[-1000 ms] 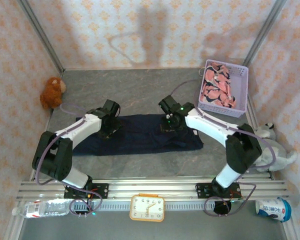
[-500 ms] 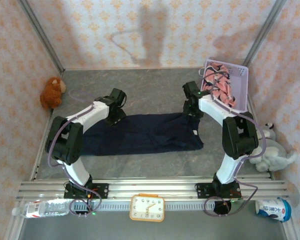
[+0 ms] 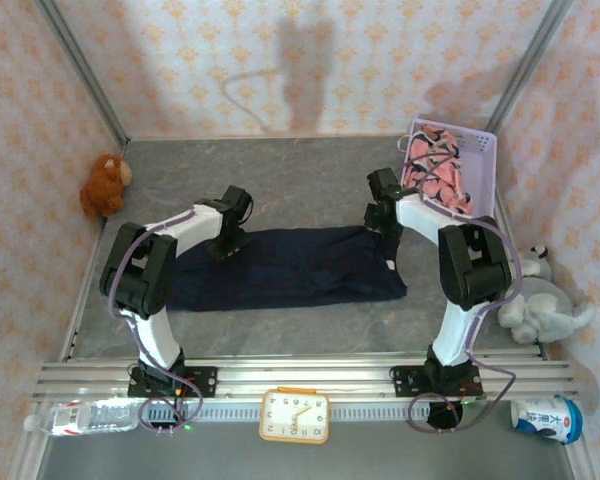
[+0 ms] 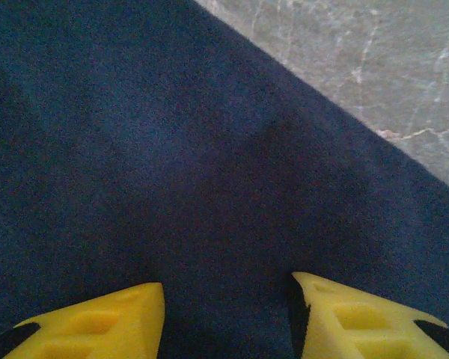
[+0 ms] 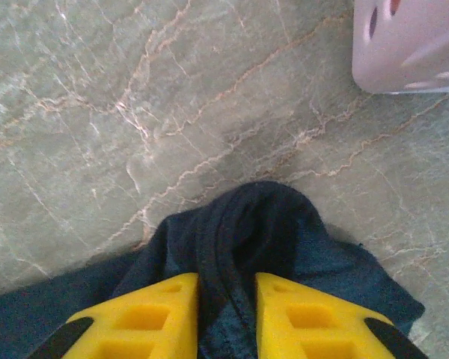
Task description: Fold and stack the mixed laundry pile
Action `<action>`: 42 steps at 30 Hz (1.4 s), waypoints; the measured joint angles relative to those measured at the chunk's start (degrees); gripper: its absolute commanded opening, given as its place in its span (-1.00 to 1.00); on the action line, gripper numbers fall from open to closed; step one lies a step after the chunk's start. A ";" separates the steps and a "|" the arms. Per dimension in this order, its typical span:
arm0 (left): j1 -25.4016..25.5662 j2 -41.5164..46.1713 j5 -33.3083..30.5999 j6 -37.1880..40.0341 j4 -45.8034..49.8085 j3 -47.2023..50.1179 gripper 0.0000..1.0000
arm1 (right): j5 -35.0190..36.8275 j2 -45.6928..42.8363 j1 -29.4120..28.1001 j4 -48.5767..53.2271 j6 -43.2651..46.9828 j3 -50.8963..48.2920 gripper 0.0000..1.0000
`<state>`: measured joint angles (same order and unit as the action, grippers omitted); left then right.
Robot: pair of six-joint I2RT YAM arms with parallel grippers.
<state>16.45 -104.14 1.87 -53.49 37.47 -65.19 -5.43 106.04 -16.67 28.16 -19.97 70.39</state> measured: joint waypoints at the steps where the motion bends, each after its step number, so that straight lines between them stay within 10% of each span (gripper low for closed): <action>1: 0.00 -0.22 -0.02 0.00 -0.02 0.00 -0.05 | 0.02 0.09 0.02 -0.15 0.09 -0.17 -0.77; 14: -0.11 -0.28 0.00 -0.42 -0.07 0.02 -0.05 | 1.86 -3.52 1.51 0.33 0.44 -3.96 -1.00; 24: -0.11 1.29 -0.22 1.11 1.51 -0.20 0.15 | 0.92 -5.25 1.57 0.74 -2.40 -4.94 -0.01; 33: -0.48 5.11 -1.16 7.96 4.28 -4.42 -0.95 | -6.54 -13.64 -8.22 4.63 -2.99 -7.30 0.02; 42: -0.48 -4.09 0.22 10.51 4.76 -8.35 -1.00 | -11.37 -3.48 -13.73 9.29 -2.95 -6.51 -0.07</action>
<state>15.97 -108.22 2.09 -42.98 42.24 -73.54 -16.80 102.56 -30.39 37.45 -22.92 63.88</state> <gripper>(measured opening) 0.040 0.474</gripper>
